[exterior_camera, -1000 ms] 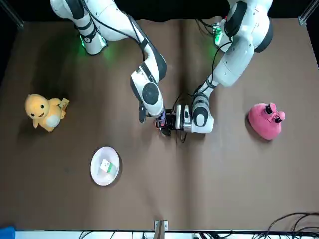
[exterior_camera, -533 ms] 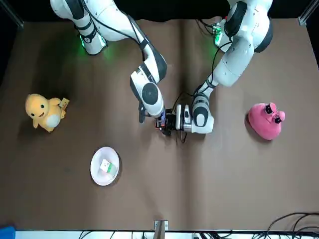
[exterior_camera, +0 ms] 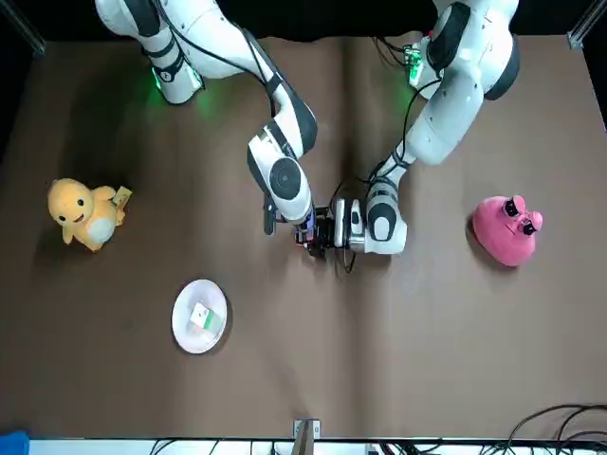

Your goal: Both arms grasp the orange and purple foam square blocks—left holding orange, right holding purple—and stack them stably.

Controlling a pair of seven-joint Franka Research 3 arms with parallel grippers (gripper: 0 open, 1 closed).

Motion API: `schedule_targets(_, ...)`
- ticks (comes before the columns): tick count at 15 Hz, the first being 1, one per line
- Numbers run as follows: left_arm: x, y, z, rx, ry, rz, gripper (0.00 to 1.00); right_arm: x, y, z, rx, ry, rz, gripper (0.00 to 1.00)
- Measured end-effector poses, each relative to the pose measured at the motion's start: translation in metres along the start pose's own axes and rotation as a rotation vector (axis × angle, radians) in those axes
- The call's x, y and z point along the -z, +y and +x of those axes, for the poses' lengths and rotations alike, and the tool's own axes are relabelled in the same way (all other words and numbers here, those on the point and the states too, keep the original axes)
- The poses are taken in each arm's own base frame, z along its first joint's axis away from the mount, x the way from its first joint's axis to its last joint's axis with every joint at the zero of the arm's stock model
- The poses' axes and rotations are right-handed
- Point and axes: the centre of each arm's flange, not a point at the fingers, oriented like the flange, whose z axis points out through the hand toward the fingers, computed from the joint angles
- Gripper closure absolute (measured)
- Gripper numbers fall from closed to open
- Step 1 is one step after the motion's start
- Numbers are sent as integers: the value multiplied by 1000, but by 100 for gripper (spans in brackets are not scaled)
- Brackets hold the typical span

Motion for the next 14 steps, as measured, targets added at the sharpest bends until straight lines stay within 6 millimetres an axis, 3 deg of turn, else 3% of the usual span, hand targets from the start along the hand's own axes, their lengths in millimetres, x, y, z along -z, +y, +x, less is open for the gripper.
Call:
schedule_targets(8,0,0,0,0,0,0,43,0,0,0,1,0,0,44)
schedule_targets(9,0,0,0,0,0,0,43,0,0,1,0,2,-1,39)
schedule_targets(10,0,0,0,0,0,0,43,-3,-1,3,-2,7,-4,22)
schedule_targets(12,0,0,0,0,0,0,43,-4,-1,5,-4,11,-7,20)
schedule_targets(14,0,0,0,0,0,0,43,-4,-1,5,-4,12,-7,5)
